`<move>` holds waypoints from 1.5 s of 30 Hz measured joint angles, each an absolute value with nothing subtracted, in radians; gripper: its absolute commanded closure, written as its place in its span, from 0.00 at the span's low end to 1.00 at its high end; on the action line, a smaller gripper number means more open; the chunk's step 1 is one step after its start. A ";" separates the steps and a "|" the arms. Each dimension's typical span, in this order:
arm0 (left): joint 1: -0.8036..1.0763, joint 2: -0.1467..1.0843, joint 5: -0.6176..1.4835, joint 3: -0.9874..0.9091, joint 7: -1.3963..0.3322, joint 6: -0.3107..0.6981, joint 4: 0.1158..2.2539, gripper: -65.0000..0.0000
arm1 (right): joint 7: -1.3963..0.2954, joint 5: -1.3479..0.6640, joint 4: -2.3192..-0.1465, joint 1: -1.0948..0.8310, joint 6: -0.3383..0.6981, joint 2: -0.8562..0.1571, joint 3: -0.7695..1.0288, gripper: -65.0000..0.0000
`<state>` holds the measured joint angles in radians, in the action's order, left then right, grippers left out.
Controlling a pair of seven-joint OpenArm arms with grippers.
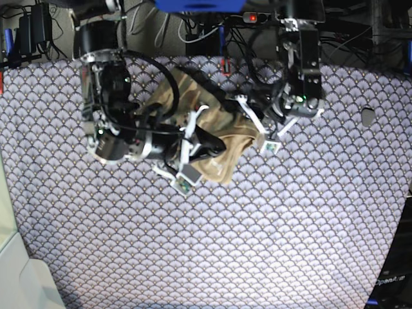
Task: Fold the T-shirt properly
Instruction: 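Rotate the folded bundle upright with both grippers and release it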
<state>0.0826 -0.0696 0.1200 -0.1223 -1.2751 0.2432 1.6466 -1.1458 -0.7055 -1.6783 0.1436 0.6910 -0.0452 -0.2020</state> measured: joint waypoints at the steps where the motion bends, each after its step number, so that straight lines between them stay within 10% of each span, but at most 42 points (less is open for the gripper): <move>1: 0.068 -0.077 0.115 -0.123 -1.274 0.243 1.636 1.00 | -1.138 -0.707 -1.665 0.153 0.691 -0.051 -0.204 1.00; 28: -0.136 -0.143 0.108 -0.123 -1.143 0.243 1.369 1.00 | -0.838 -0.719 -1.186 0.236 0.691 -0.233 -0.204 1.00; 45: -0.192 -0.121 0.099 -0.125 -1.101 0.239 1.350 1.00 | -1.034 -0.716 -1.628 0.110 0.691 -0.216 -0.197 1.00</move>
<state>-0.1925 -0.1211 0.0994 -0.1246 -1.1007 0.2386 1.3499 -1.0336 -0.7158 -1.6279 0.1104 0.6910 -0.2161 -0.1967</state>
